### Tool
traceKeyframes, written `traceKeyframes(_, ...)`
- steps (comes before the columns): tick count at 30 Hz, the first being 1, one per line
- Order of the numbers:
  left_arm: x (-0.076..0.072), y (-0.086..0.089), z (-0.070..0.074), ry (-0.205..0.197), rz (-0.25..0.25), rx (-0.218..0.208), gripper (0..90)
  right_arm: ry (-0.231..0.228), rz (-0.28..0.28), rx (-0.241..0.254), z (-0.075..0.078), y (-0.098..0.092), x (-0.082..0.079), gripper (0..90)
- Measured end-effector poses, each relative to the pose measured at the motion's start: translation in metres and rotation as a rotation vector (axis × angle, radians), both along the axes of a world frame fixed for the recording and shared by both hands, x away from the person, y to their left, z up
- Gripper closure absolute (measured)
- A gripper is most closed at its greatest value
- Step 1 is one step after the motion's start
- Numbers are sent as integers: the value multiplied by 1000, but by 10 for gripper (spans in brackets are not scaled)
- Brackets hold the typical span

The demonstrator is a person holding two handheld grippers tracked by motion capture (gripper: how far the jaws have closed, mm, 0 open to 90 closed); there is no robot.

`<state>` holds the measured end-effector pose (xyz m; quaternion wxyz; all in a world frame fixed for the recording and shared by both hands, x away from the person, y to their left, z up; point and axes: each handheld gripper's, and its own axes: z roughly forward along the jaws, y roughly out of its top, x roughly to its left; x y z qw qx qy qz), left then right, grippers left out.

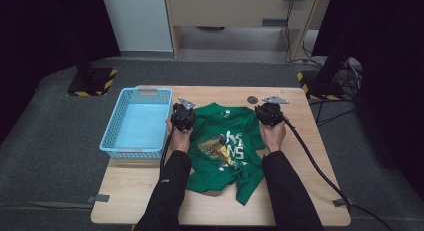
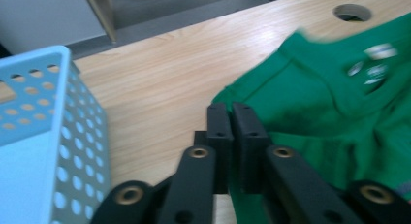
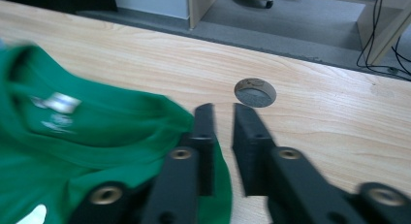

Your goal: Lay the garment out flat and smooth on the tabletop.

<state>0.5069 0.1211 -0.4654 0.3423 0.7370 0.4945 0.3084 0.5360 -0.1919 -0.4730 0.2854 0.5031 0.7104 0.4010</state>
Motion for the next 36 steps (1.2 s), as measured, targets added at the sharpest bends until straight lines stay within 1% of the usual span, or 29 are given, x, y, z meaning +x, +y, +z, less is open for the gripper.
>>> traceKeyframes(1,1,1,-1,-12,35,25,752,-2,-9,0,-1,0,0,690)
traceKeyframes(2,2,3,-2,1,47,27,675,-1,-17,-5,-2,1,0,667)
traceKeyframes(3,2,6,-3,24,45,12,652,10,-8,-5,-3,1,-1,646)
traceKeyframes(4,1,9,-4,30,47,0,613,18,5,-5,-5,1,-2,618)
traceKeyframes(6,-2,16,-6,55,54,-51,521,30,19,8,-8,-1,-6,561)
traceKeyframes(7,-4,20,-7,63,49,-85,500,49,22,20,-10,-3,-7,551)
traceKeyframes(9,-10,24,-9,90,35,-155,469,67,25,32,-13,-5,-10,530)
traceKeyframes(10,-13,23,-11,111,19,-164,451,80,30,42,-15,-6,-13,525)
traceKeyframes(11,-15,21,-12,117,11,-162,432,85,37,52,-16,-7,-16,520)
traceKeyframes(12,-20,16,-14,124,-8,-141,423,92,42,51,-16,-6,-19,515)
traceKeyframes(13,-23,13,-16,126,-17,-129,422,95,50,32,-16,-5,-23,508)
traceKeyframes(16,-32,-2,-22,140,-59,-72,422,108,71,-3,-18,-3,-33,499)
traceKeyframes(17,-34,-6,-24,145,-78,-62,435,107,72,-17,-20,-3,-37,499)
traceKeyframes(18,-36,-10,-26,153,-97,-60,467,112,75,-25,-22,-4,-41,499)
traceKeyframes(19,-37,-13,-28,160,-101,-43,497,125,78,-43,-24,-4,-43,499)
traceKeyframes(20,-38,-16,-30,168,-99,-22,507,136,74,-55,-27,-5,-47,499)
traceKeyframes(22,-39,-18,-35,186,-99,-19,519,161,80,-68,-33,-7,-52,499)
traceKeyframes(25,-38,-17,-42,203,-88,-35,525,188,79,-61,-42,-11,-60,500)
traceKeyframes(26,-38,-17,-42,203,-88,-35,527,188,79,-61,-42,-11,-60,500)
traceKeyframes(27,-37,-16,-47,220,-83,-48,536,200,81,-67,-49,-13,-63,503)
traceKeyframes(28,-37,-16,-47,220,-83,-48,541,200,81,-67,-49,-13,-63,503)
traceKeyframes(29,-37,-15,-49,227,-79,-49,541,203,79,-76,-51,-13,-63,504)
traceKeyframes(30,-36,-15,-50,230,-79,-55,560,212,76,-86,-54,-13,-64,510)
traceKeyframes(31,-36,-14,-53,232,-74,-50,571,214,76,-89,-56,-13,-64,513)
traceKeyframes(32,-36,-14,-53,232,-74,-50,594,206,76,-77,-57,-13,-65,529)
traceKeyframes(33,-37,-14,-54,224,-69,-39,594,206,76,-77,-57,-13,-65,529)
traceKeyframes(35,-37,-14,-58,223,-68,-21,664,206,79,-64,-58,-14,-66,556)
traceKeyframes(36,-38,-14,-58,209,-67,-11,692,203,79,-54,-58,-15,-66,573)
